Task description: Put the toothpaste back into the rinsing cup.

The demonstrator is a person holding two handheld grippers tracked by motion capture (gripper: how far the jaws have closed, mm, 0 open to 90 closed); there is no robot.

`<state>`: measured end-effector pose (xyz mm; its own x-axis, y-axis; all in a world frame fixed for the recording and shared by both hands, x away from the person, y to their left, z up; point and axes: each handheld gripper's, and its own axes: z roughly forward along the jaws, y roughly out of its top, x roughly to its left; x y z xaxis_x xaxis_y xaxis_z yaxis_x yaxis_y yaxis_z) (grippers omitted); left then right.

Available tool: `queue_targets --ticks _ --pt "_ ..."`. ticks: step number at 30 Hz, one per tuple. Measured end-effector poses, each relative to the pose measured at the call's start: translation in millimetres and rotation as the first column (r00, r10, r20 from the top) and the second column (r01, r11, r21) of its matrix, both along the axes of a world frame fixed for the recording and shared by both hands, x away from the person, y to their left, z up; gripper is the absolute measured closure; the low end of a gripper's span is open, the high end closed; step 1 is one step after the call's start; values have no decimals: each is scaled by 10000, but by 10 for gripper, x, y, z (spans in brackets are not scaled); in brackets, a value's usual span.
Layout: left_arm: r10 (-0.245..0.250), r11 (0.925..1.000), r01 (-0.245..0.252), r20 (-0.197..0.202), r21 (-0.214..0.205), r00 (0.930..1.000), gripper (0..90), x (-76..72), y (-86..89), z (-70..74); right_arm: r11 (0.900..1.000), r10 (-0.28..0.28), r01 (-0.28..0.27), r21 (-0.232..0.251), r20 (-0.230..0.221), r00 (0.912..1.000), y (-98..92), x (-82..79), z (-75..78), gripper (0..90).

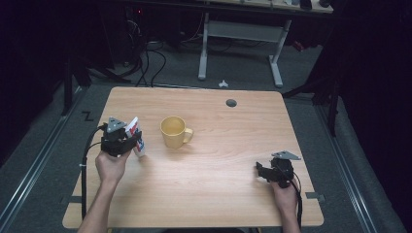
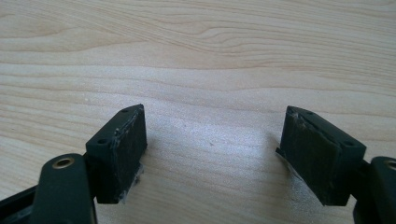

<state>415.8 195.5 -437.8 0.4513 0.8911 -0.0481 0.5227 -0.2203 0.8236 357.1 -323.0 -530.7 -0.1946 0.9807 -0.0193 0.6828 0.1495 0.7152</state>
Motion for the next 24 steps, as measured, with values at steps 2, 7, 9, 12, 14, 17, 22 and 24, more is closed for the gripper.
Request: queue_targets --ticks 2,7,9,12,14,17,22,24 --pt "-61 10000 61 -26 27 10000 688 -7 0 5 10000 1 -1 -1 -2 10000 0 0 0 229" --pt "-141 9998 142 -46 122 9999 688 -22 -4 10 10000 0 0 2 2 10000 0 0 0 229" --pt "-146 9998 147 -58 112 9999 689 -27 -7 13 10000 1 -1 2 1 10000 0 0 0 229" --pt "-221 9997 221 -28 92 9998 689 -47 -16 25 10000 2 -2 -1 1 10000 0 0 0 229" --pt "-249 9996 249 -22 93 9997 689 -56 -20 29 10000 1 -1 -1 0 10000 0 0 0 229" --pt "-316 9994 317 -35 126 9995 690 -70 -26 36 10000 1 -1 0 -1 10000 0 0 0 229" --pt "-391 9992 391 -34 74 9992 691 -87 -29 50 10000 0 0 0 -2 10000 0 0 0 229" --pt "-426 9989 427 -34 179 9991 691 -92 -42 60 10000 2 -2 -1 0 10000 0 0 0 229"
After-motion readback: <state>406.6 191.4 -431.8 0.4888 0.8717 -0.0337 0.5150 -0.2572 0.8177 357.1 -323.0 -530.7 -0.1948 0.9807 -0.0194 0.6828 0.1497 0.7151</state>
